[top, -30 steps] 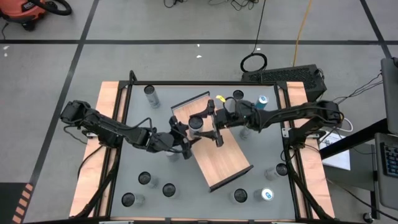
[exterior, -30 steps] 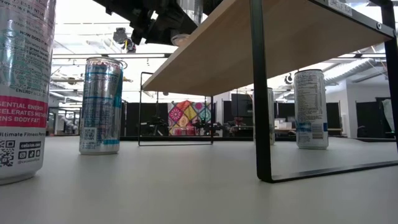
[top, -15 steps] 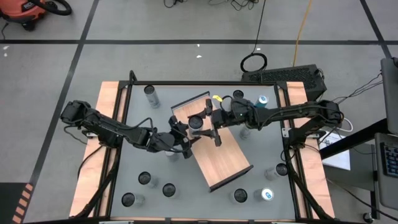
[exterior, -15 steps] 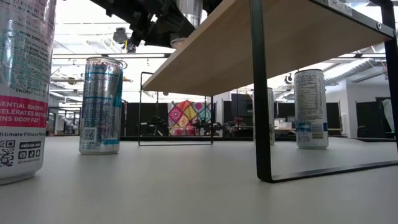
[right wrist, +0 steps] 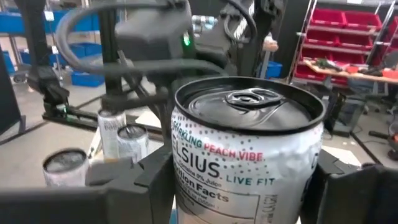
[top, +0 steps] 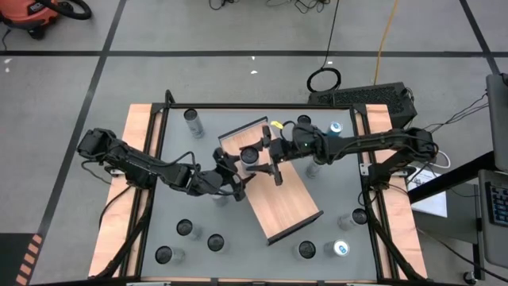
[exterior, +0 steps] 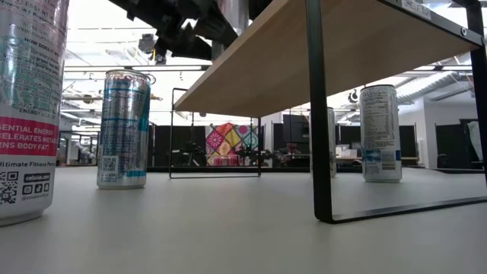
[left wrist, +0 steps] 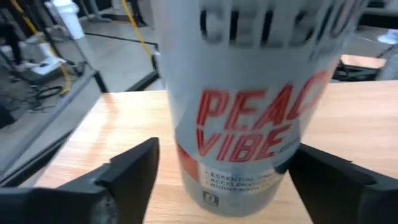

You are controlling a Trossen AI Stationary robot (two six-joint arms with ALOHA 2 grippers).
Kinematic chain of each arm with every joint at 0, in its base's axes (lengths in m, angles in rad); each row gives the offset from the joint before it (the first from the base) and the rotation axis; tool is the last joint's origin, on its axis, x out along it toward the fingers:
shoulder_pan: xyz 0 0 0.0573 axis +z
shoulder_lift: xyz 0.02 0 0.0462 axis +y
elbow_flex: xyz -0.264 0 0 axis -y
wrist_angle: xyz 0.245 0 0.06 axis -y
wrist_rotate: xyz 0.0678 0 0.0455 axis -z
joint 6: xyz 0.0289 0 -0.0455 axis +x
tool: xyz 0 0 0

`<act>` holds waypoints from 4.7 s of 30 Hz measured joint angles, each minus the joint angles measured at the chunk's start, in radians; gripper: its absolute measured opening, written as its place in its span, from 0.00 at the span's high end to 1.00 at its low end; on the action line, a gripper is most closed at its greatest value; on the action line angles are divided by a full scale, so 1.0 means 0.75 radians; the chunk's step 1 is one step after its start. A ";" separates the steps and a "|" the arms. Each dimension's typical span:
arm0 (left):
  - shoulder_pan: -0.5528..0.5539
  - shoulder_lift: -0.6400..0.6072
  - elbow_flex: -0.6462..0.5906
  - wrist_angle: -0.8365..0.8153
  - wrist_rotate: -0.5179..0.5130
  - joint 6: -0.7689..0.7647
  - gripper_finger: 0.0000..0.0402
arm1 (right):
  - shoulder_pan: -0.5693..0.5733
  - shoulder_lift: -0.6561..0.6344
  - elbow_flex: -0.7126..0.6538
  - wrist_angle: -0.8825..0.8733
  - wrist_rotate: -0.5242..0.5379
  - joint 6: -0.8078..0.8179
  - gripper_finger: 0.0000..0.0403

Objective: Place canned beverage on shelf
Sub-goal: Put the top left white-pink soda can on the shelf

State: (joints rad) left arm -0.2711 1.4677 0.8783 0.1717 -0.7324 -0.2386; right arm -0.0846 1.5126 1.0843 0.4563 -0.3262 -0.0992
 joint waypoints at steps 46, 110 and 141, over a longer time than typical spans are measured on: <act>-0.096 -0.574 0.004 -0.711 -0.342 -0.074 0.03 | -0.261 0.361 0.287 0.105 -0.374 -0.095 0.51; -0.096 -0.570 -0.013 -0.730 -0.321 -0.133 0.03 | -0.269 0.181 0.285 0.047 -0.313 0.064 0.31; -0.123 -0.569 -0.030 -0.730 -0.244 -0.233 0.03 | -0.027 0.189 0.166 -0.515 0.013 -0.089 0.54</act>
State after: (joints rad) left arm -0.3631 1.0412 0.8558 -0.3761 -0.9154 -0.4134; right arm -0.1052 1.6546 1.2087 0.0703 -0.3167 -0.1658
